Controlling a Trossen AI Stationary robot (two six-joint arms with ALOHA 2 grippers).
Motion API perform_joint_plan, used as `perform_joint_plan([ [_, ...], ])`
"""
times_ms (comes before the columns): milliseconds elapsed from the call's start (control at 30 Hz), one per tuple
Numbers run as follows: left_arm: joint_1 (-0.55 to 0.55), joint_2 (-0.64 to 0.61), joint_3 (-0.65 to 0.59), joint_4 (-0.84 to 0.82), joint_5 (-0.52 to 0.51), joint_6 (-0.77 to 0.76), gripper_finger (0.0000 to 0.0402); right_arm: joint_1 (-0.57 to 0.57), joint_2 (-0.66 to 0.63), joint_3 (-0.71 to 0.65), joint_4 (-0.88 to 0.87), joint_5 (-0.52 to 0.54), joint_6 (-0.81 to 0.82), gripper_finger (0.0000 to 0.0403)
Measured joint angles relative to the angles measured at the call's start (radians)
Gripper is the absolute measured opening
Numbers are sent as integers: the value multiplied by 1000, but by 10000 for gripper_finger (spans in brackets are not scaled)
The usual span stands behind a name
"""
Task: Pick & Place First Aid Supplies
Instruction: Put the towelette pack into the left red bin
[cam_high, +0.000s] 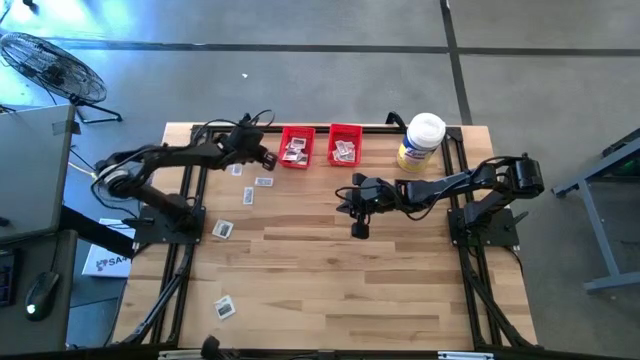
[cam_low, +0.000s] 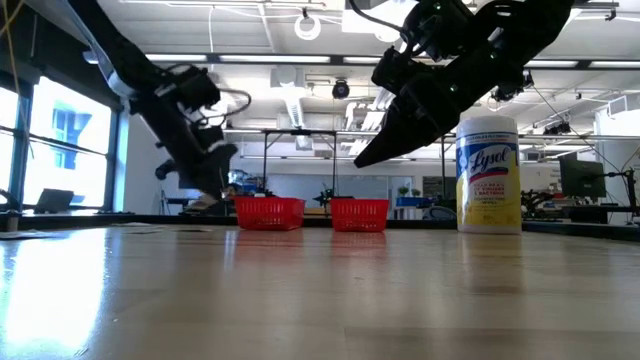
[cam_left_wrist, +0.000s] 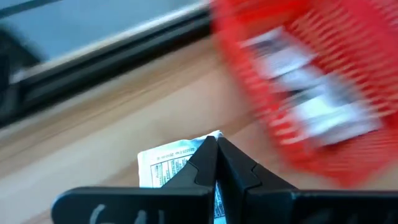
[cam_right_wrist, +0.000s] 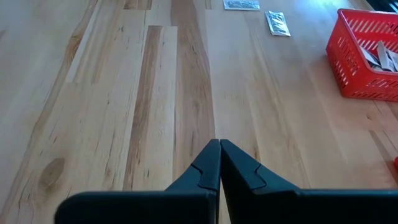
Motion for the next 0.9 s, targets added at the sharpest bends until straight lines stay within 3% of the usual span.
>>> perform_joint_plan([
  [167,-81,-78,2,138,80,-9,1,0,0,0,3,0,0,2],
  [267,-137,-68,9,241,73,7,0,0,0,0,3,0,-1,1],
  [500,-184,89,98,251,-52,9,0,0,0,0,4,0,0,1],
  [700,-182,218,152,305,-60,-42,1,0,0,0,10,0,0,2],
  [900,-182,261,182,313,-60,-73,6,0,0,0,10,-1,0,1],
])
